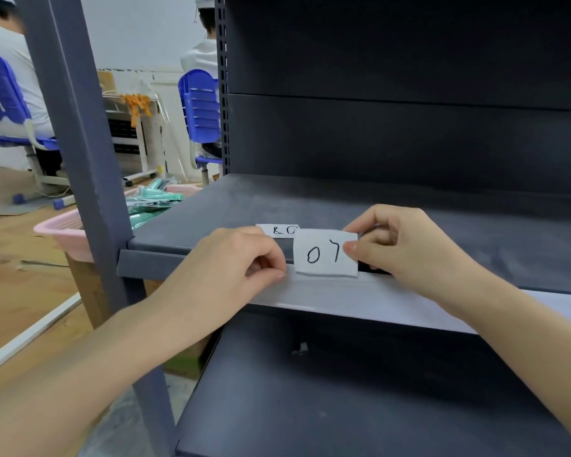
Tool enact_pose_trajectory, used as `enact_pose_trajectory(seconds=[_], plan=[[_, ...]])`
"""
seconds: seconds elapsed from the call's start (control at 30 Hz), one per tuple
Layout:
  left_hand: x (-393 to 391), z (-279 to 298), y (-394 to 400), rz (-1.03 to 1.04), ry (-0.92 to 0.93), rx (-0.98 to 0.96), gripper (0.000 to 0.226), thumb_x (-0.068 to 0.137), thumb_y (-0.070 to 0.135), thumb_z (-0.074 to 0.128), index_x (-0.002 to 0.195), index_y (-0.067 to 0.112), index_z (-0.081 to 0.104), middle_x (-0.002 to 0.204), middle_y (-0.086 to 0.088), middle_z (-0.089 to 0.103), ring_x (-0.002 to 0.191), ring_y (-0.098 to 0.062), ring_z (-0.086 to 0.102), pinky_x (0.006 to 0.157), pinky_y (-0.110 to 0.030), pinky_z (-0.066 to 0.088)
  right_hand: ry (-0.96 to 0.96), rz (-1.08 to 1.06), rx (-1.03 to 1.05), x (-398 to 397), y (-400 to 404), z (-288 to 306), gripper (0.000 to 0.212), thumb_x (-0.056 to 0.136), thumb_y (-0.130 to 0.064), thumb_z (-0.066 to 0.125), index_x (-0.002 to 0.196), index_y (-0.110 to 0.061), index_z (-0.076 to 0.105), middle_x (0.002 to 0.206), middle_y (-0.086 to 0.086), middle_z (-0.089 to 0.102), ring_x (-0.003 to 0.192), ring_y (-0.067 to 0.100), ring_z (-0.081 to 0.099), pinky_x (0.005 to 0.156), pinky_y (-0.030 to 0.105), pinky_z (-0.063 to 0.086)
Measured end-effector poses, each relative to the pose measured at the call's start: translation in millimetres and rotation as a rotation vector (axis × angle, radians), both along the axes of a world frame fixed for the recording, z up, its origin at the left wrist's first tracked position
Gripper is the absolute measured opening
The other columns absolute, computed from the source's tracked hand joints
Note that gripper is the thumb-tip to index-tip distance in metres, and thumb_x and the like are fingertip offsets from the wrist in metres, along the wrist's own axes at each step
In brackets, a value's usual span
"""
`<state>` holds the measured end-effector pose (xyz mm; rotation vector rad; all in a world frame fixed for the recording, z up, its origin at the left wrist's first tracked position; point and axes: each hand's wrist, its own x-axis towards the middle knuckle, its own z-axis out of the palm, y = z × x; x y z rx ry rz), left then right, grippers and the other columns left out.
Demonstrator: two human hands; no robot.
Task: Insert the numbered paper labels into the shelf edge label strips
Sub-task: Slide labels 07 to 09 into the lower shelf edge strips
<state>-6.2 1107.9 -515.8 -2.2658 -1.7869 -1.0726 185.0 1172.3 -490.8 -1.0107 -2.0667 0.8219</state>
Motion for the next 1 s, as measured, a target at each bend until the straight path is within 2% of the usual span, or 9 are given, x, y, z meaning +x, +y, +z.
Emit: enact_pose_trajectory(seconds=[0.1,0.3,0.5,0.63,0.73,0.83,0.9,1.0], plan=[[1,2,0,0.001,-0.001,-0.019,0.01,0.079,0.016,0.066,0.072,0.023,0.067,0.07,0.018,0.057,0.089,-0.003,0.05,0.07,-0.014,0.039,-0.022,0.014,0.018,0,2,-1,0.008,0.083,-0.014,0.063,0.078,-0.019,0.062,0.055,-0.002,0.061,0.059,0.014,0.046,0.057,0.023,0.038],[2,2,-1,-0.004,-0.013,-0.02,0.02,0.079,0.016,0.066,0.066,0.031,0.06,0.068,0.018,0.056,0.085,-0.004,0.051,0.071,-0.013,0.039,-0.049,0.007,0.081,0,4,-7,0.013,0.079,-0.016,0.068,0.068,-0.021,0.064,0.044,-0.015,0.058,0.045,0.0,0.046,0.045,0.004,0.036],[2,2,-1,0.005,-0.01,-0.015,0.011,0.079,0.015,0.066,0.07,0.022,0.068,0.067,0.019,0.055,0.082,-0.006,0.051,0.071,-0.016,0.039,-0.092,0.004,0.129,1,-1,-6,0.021,0.078,-0.016,0.07,0.059,-0.024,0.067,0.053,-0.016,0.064,0.051,-0.006,0.052,0.05,0.002,0.039],[2,2,0,-0.003,-0.024,-0.022,0.009,0.078,0.016,0.066,0.071,0.021,0.069,0.066,0.02,0.054,0.08,-0.002,0.051,0.068,-0.009,0.038,-0.167,0.023,0.168,1,-2,-2,0.023,0.078,-0.018,0.069,0.057,-0.026,0.067,0.046,-0.024,0.058,0.045,-0.004,0.048,0.045,0.004,0.035],[2,1,1,-0.005,-0.032,-0.022,0.008,0.077,0.016,0.067,0.071,0.021,0.07,0.067,0.02,0.055,0.083,-0.004,0.052,0.068,-0.012,0.039,-0.258,0.05,0.212,-2,-1,1,0.027,0.079,-0.017,0.069,0.054,-0.026,0.063,0.044,-0.027,0.055,0.045,-0.005,0.048,0.045,0.006,0.035],[1,1,3,-0.01,-0.054,-0.025,0.008,0.076,0.015,0.069,0.071,0.02,0.071,0.065,0.02,0.054,0.076,0.001,0.053,0.068,-0.01,0.039,-0.319,0.072,0.218,-4,-1,6,0.025,0.08,-0.015,0.068,0.056,-0.022,0.063,0.038,-0.027,0.051,0.043,-0.007,0.049,0.041,0.006,0.034],[1,1,4,-0.013,-0.074,-0.022,0.008,0.075,0.014,0.071,0.069,0.02,0.071,0.064,0.019,0.054,0.072,0.005,0.053,0.067,-0.007,0.039,-0.326,0.067,0.233,-4,-1,5,0.025,0.079,-0.016,0.068,0.056,-0.022,0.063,0.04,-0.029,0.052,0.044,-0.008,0.05,0.042,0.006,0.034],[1,0,3,-0.024,-0.118,-0.013,0.007,0.073,0.013,0.072,0.068,0.019,0.072,0.067,0.016,0.059,0.077,0.0,0.054,0.068,-0.007,0.04,-0.314,0.059,0.245,-4,-1,3,0.026,0.079,-0.018,0.069,0.055,-0.026,0.062,0.044,-0.03,0.053,0.048,-0.007,0.049,0.046,0.006,0.035]])
